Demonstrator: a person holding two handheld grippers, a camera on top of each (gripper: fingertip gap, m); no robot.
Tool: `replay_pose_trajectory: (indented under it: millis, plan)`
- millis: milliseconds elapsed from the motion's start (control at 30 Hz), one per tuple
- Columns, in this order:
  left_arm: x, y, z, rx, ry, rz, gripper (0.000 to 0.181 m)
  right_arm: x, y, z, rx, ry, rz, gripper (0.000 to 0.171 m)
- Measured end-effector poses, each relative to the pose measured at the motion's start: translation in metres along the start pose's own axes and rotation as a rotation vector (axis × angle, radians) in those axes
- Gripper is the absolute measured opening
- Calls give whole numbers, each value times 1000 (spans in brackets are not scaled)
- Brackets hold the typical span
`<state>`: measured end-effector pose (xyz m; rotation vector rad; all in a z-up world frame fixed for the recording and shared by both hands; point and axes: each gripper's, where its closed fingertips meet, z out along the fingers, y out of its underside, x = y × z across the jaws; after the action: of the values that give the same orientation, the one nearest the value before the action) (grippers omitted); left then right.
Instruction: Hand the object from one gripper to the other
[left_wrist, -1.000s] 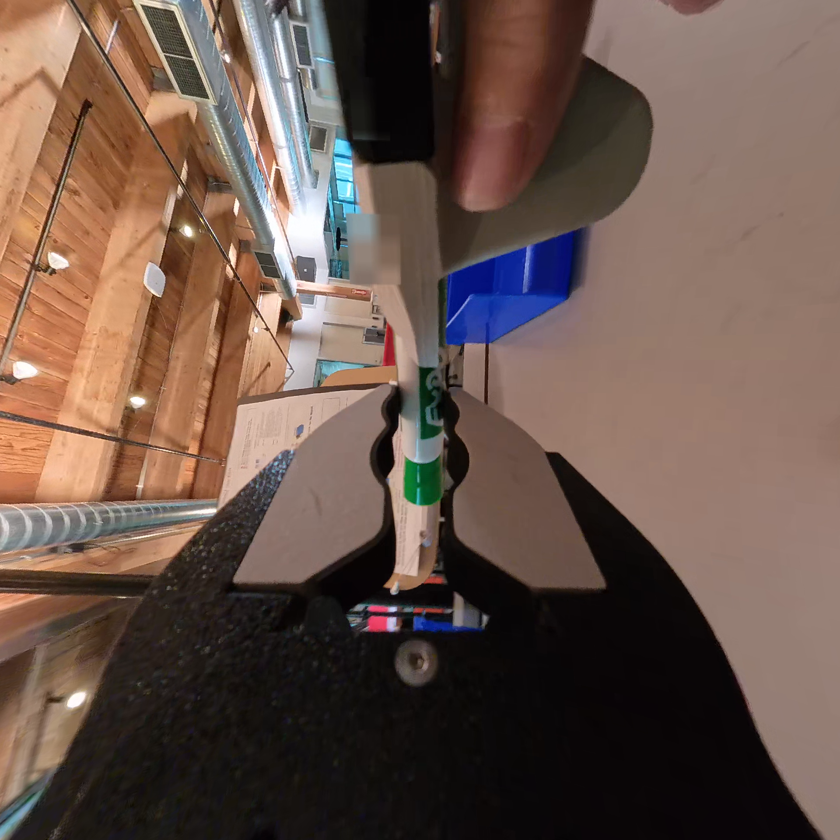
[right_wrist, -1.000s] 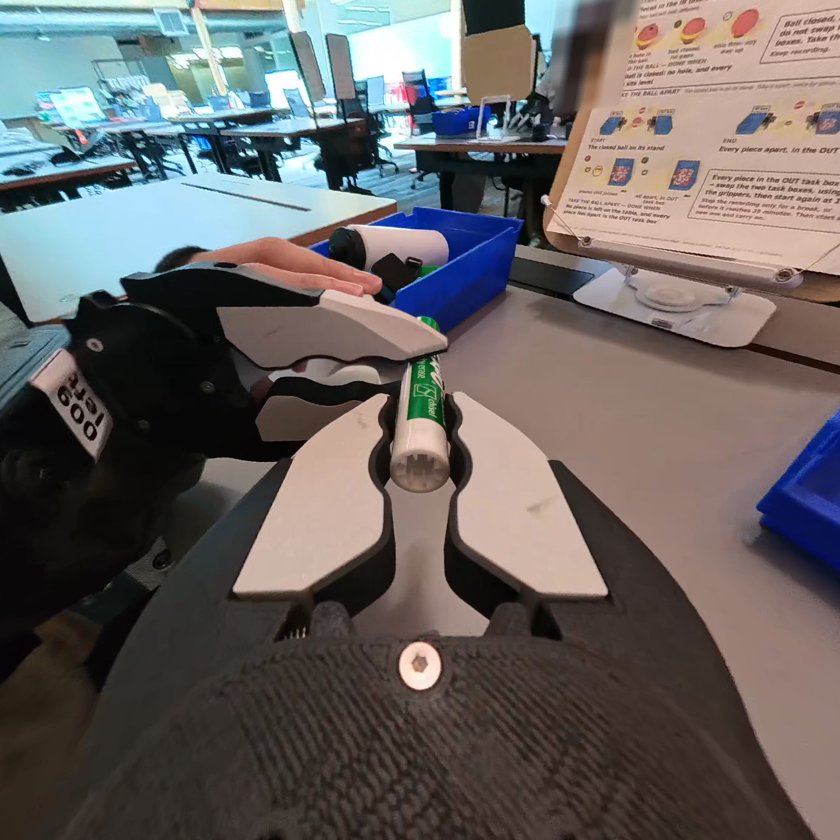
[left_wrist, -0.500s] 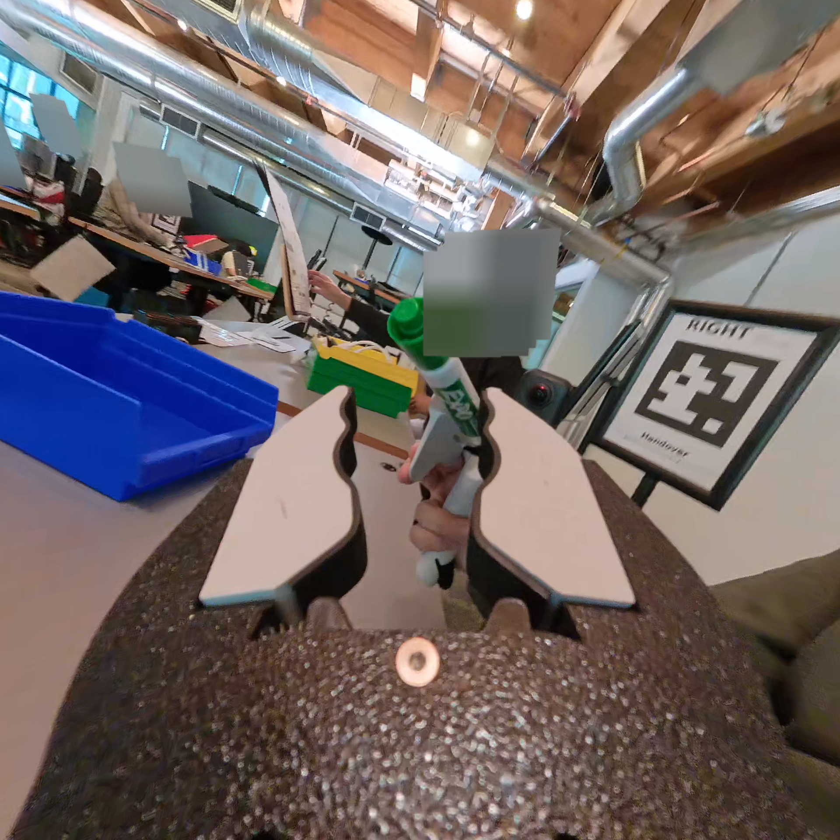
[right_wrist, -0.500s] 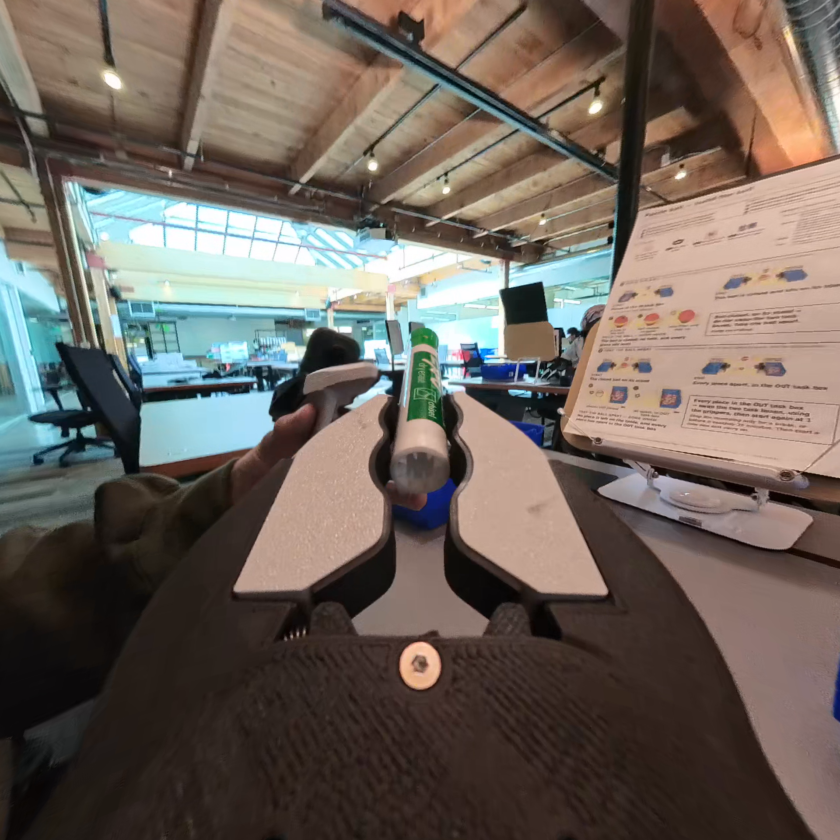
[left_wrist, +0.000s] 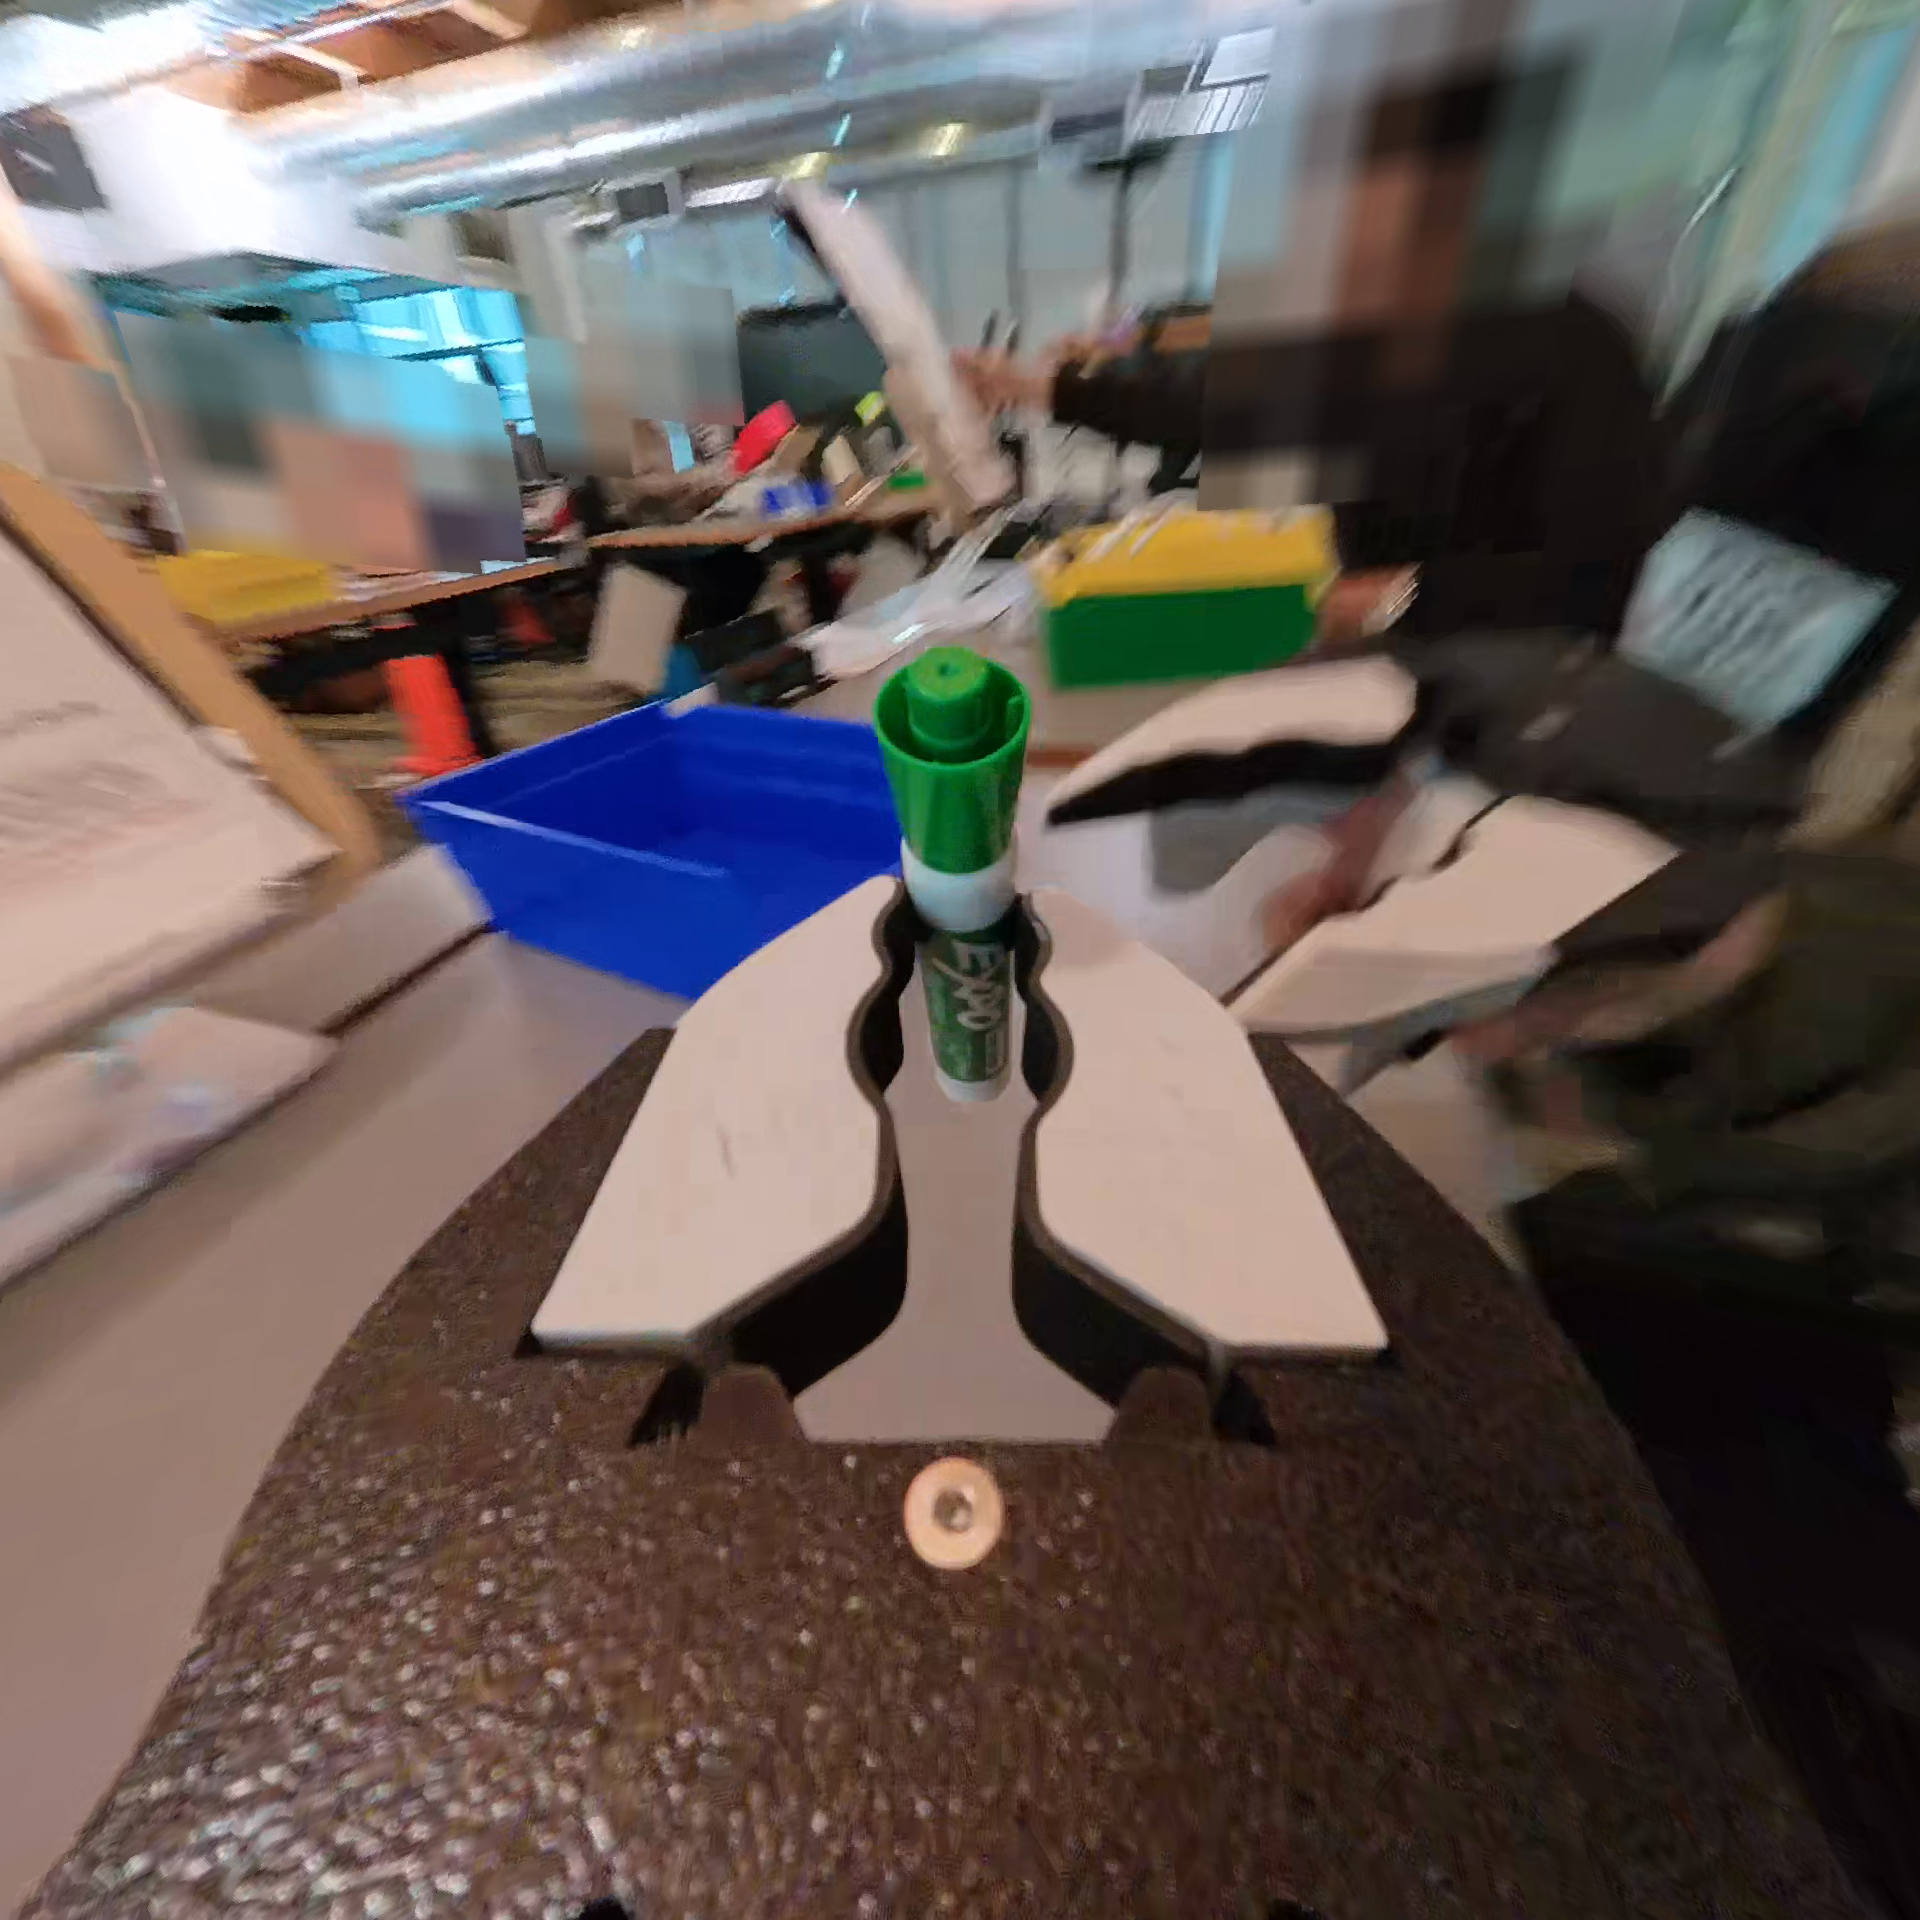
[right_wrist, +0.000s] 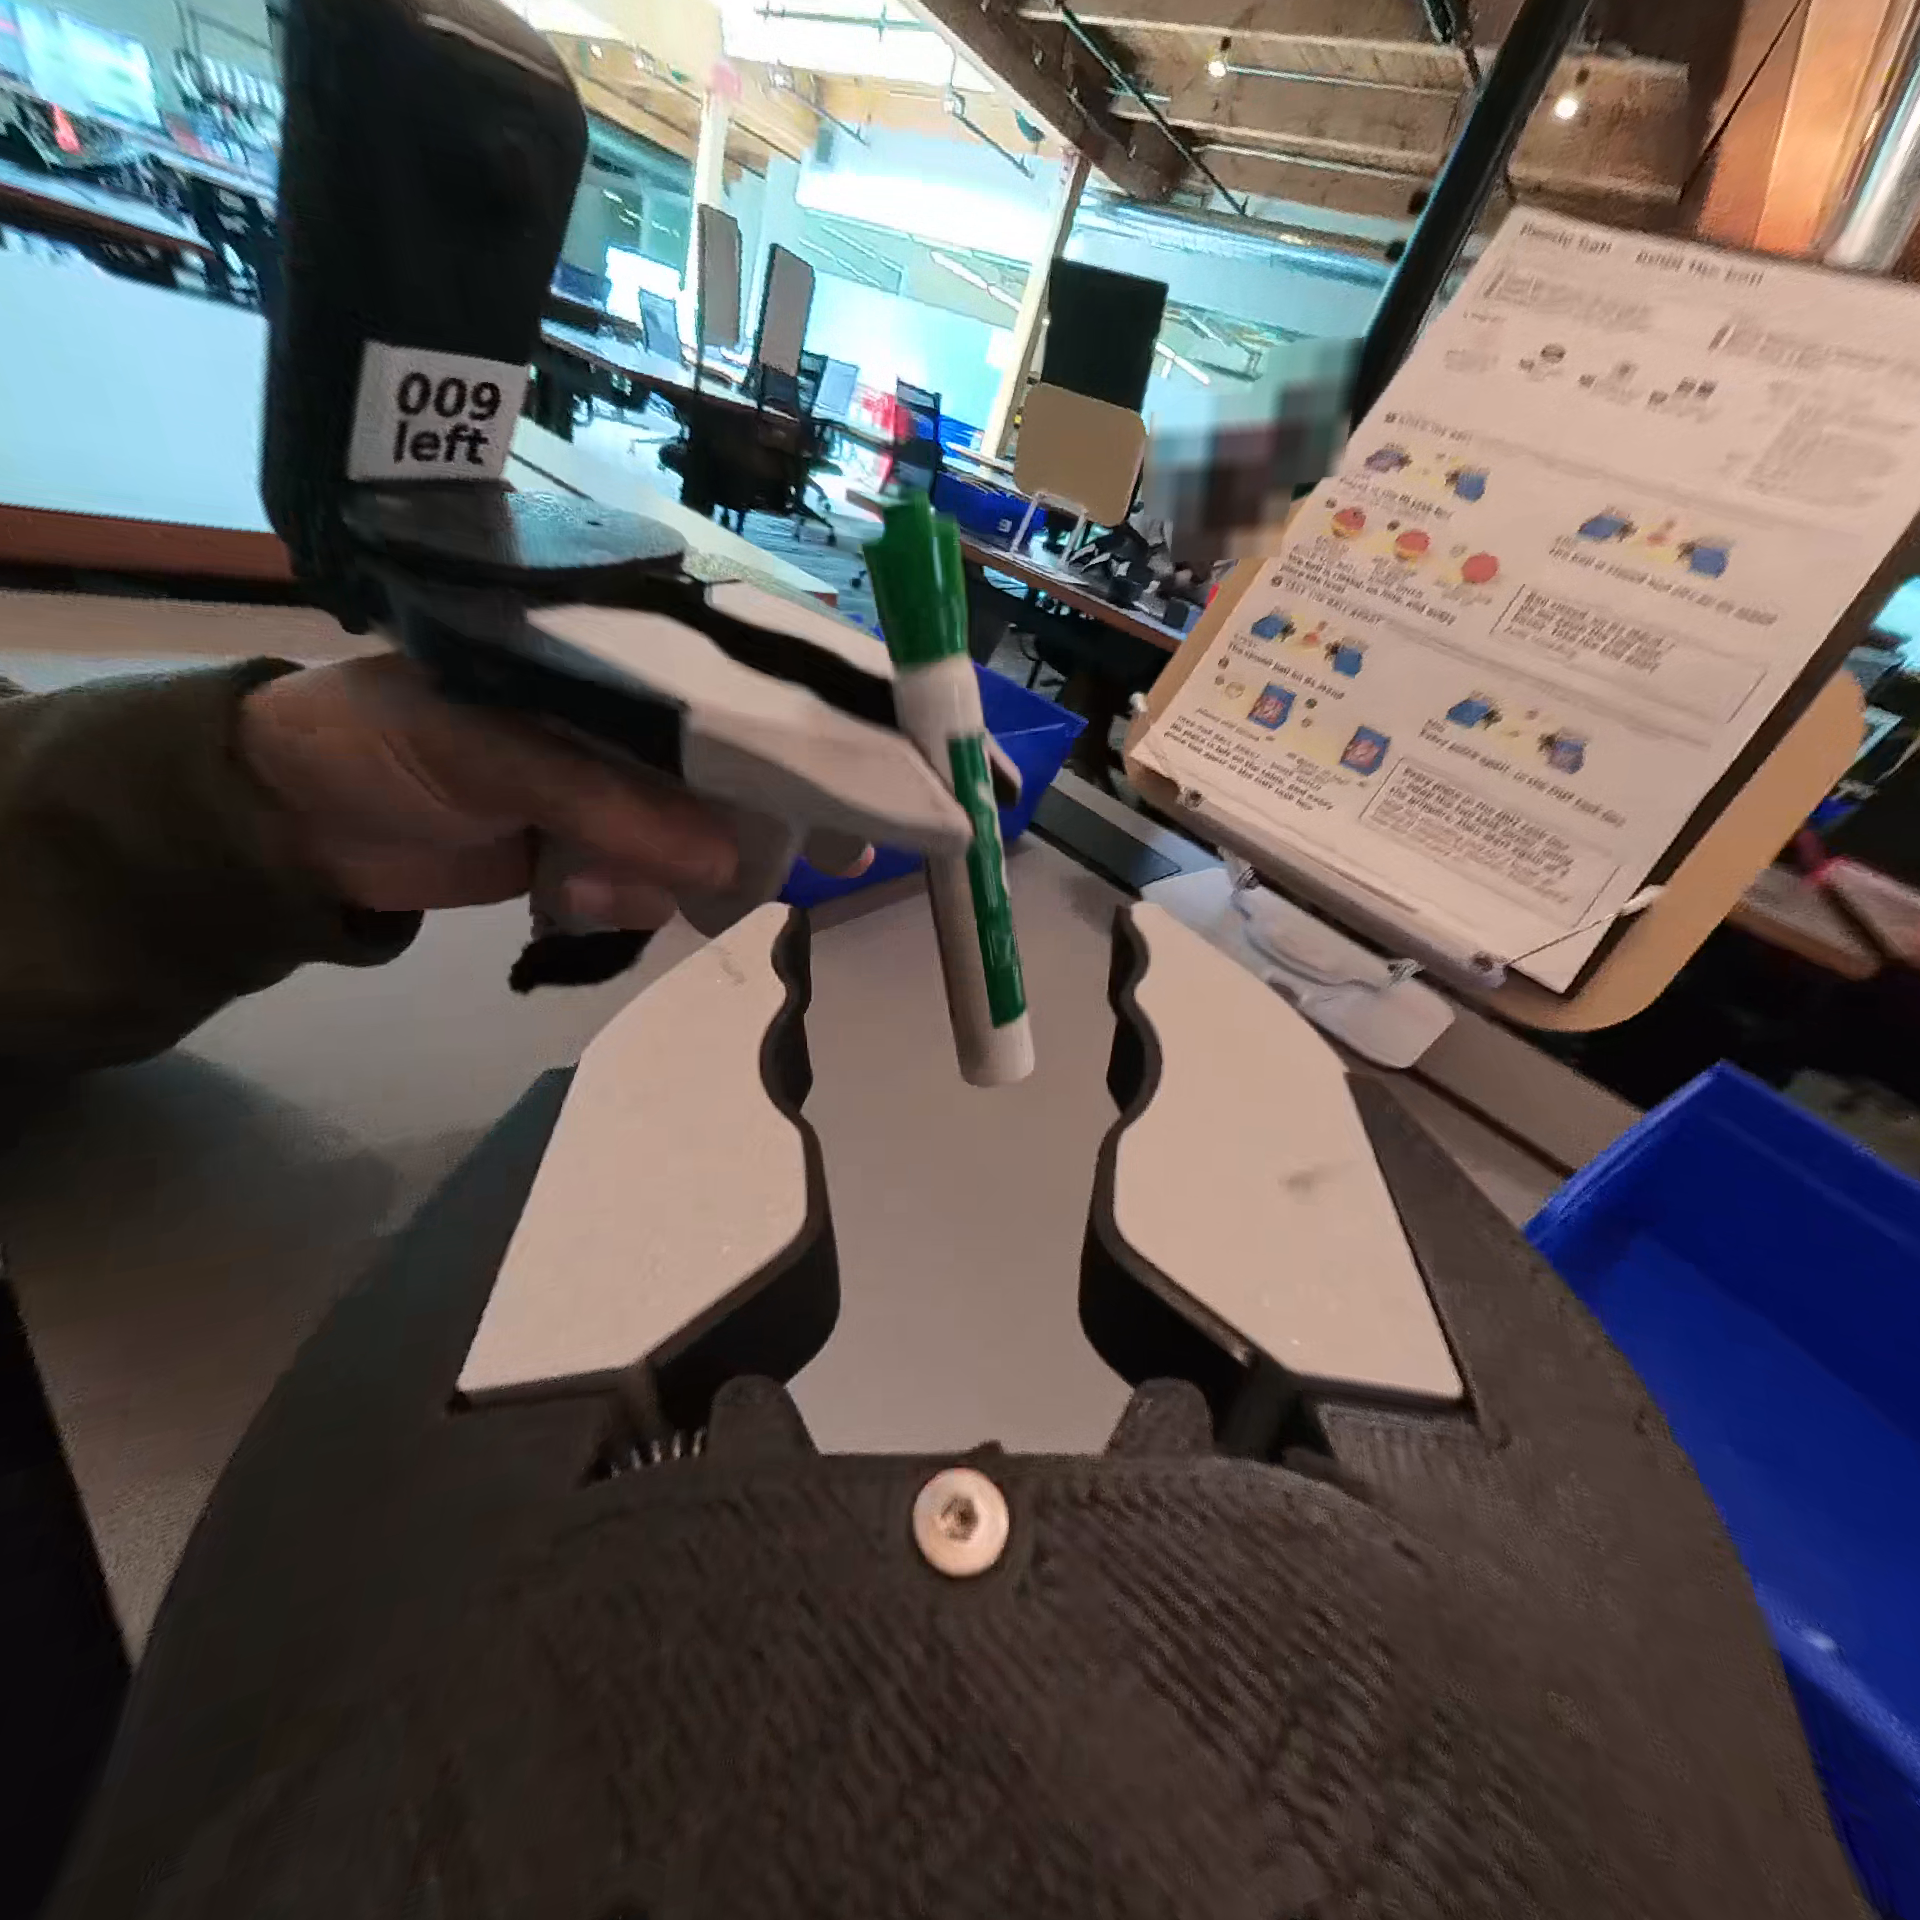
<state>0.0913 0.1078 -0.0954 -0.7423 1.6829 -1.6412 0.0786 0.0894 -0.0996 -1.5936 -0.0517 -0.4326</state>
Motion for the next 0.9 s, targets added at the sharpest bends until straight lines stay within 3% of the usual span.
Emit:
replay_pose_trajectory:
  millis: [167, 233, 333, 467, 600, 633, 767, 900]
  plan:
    - [-4, 19, 5, -242, -188, 537, 18, -8, -29, 4, 40, 34, -32, 31]
    - [-2, 23, 8, -295, -235, 685, 18, -7, -26, 7, 3, 46, -15, 35]
    - [3, 25, 13, -327, -260, 774, 18, -5, -18, 6, -41, 67, -44, 20]
    - [5, 24, 15, -293, -248, 756, 18, -4, -19, 5, -39, 50, -39, 20]
    - [12, 14, 15, -189, -205, 618, 19, 4, -34, -4, 113, 34, 87, 19]
    - [13, 10, 15, -151, -185, 546, 27, 11, -40, -9, 171, 47, 145, 19]
    - [14, -7, 12, 46, -48, 70, 60, 36, -64, -36, 441, 21, 418, 19]
    - [30, -32, 7, 310, 260, -457, 63, 46, -80, -59, 681, -77, 630, 19]
